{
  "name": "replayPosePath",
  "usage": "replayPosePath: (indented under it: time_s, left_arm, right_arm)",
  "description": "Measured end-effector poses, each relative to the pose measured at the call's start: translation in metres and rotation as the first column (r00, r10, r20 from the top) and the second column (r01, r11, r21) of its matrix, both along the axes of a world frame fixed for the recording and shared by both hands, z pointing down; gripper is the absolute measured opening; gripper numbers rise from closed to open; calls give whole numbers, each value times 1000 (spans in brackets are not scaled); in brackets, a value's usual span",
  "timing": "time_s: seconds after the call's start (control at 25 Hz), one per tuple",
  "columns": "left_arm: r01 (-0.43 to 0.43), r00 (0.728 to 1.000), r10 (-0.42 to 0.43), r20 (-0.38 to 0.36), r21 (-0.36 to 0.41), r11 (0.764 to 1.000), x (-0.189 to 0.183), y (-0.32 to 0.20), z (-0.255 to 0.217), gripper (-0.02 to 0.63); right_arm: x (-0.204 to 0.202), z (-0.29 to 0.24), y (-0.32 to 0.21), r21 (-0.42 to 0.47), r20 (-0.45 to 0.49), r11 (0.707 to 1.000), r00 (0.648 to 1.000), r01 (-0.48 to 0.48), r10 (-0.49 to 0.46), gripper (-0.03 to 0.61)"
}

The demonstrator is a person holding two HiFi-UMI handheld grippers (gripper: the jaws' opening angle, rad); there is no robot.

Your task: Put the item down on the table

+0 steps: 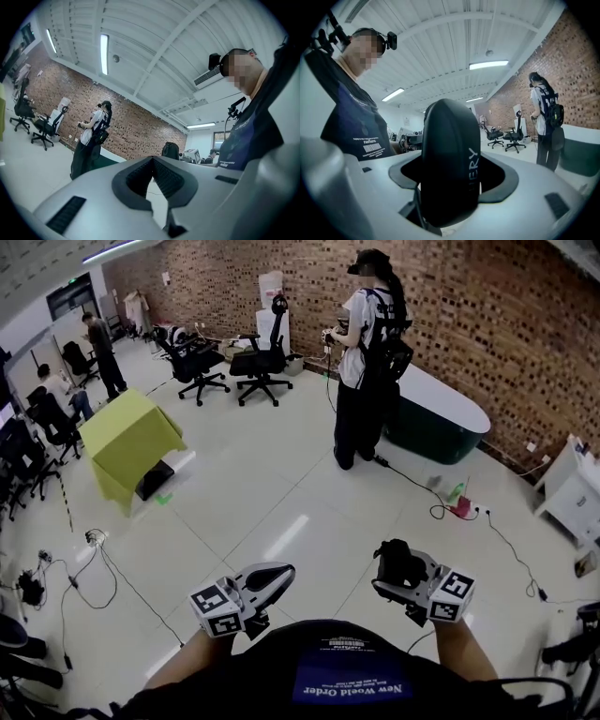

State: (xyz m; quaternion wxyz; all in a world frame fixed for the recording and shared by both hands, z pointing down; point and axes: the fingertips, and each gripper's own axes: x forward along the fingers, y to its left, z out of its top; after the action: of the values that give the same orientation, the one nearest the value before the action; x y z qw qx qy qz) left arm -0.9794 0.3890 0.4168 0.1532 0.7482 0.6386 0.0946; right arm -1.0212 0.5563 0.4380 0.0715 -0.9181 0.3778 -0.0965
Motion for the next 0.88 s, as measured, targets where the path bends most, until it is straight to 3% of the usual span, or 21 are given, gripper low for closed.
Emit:
replayPosePath:
  time_s: [0.2,0.4,0.72,0.88]
  left_arm:
    - [15,1000,-15,-6,7,1000,74,-55,-5,-6]
    - [37,999,-37,-6,15,999,128,-84,-3,-6]
    - [110,993,-111,28,24,994,203,-85,12,-6]
    - [153,988,-153,-12,24,988,252,-56,5,-6]
  right_arm:
    - [78,-11,-54,3,-11,1000,1000,12,-11,319]
    - [131,-4,-84,16,15,999,999,37,-37,319]
    - [218,9,-75,23,49,995,994,98,-99,319]
    - [281,10,-50,30,36,986,985,167,-168,319]
